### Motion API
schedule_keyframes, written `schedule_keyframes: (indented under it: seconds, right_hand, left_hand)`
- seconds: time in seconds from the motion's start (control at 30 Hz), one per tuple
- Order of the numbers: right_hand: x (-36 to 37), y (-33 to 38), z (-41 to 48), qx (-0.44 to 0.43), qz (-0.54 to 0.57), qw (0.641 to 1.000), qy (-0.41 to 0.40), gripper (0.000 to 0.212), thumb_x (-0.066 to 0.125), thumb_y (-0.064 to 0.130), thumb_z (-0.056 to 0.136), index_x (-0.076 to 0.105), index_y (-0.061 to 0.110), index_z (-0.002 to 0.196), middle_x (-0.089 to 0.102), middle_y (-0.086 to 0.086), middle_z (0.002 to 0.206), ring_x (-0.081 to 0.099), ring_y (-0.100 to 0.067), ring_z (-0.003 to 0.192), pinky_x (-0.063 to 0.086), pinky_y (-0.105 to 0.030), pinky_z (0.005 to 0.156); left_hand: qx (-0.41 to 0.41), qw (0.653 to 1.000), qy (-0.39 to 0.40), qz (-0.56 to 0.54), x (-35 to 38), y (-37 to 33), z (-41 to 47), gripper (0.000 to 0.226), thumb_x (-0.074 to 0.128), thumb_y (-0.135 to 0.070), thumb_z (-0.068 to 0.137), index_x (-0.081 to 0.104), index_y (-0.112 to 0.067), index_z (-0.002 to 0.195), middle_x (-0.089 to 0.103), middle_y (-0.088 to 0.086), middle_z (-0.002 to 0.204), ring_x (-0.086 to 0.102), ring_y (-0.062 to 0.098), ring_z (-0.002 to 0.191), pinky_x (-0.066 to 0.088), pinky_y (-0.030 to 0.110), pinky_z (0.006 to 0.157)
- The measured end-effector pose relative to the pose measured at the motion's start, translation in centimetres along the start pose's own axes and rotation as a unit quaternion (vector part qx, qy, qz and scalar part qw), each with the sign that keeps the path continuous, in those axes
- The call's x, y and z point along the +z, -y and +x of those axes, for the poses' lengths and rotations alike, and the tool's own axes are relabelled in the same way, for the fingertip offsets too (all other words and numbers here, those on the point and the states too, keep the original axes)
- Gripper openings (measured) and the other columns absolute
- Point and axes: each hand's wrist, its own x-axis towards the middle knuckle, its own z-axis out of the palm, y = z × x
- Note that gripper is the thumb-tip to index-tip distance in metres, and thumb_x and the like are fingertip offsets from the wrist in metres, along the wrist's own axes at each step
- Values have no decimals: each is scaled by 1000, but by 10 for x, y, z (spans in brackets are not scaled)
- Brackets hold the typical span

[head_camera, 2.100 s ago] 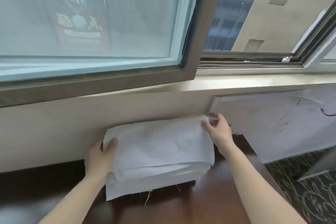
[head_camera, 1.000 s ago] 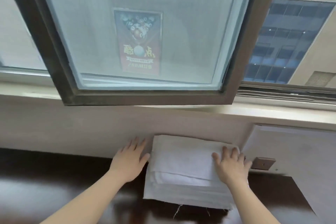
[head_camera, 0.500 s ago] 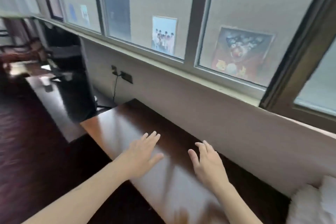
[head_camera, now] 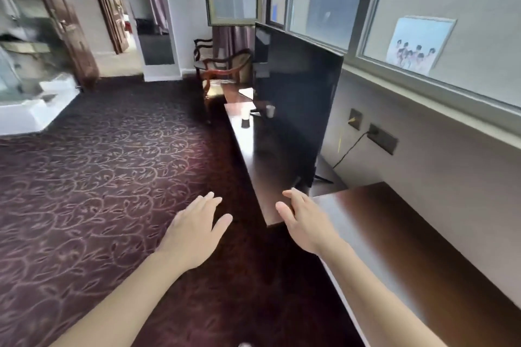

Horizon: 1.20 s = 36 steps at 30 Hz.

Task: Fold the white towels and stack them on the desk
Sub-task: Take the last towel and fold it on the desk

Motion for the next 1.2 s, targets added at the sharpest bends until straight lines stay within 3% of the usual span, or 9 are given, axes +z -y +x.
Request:
schedule_keyframes:
  seconds: [0.3,0.53,0.87,1.03,1.2]
  right_hand:
    - [61,43,256,-19,5,999,34,57,36,49,102,37,16,149,47,0,150,41,-21,138,34,-40,113]
    - [131,110,412,-43,41,992,114,58,40,48,102,34,19,152,39,5,155,34,-11,143,25,-30,118]
    - [197,142,645,137,102,983,67,59,44,48,100,35,20,152,42,2,153,38,-12,141,30,-31,117]
    - [214,141,728,205,143,967,41,59,44,49,100,34,23,151,39,5,154,36,-9,142,28,-29,117]
    - [230,120,842,263,182,947,2,59,44,50,100,32,23,152,35,4,155,38,-10,140,29,-28,116]
  left_hand:
    - [-139,990,-3,4,-37,157,187,63,28,-59,98,33,-26,151,22,-4,163,14,14,151,19,40,121]
    - [-195,979,21,-51,-46,267,321,61,34,-56,99,32,-26,152,25,-6,162,22,14,149,19,37,119]
    - [-152,976,79,-135,-52,446,569,51,43,-47,99,42,-22,144,44,-4,151,40,16,140,30,38,115]
    - [-102,979,139,-110,-65,472,687,47,44,-46,100,43,-27,142,45,-9,150,41,12,138,30,34,115]
    - [-30,983,150,-99,-57,488,828,43,45,-46,99,46,-30,139,48,-14,145,42,5,136,28,31,115]
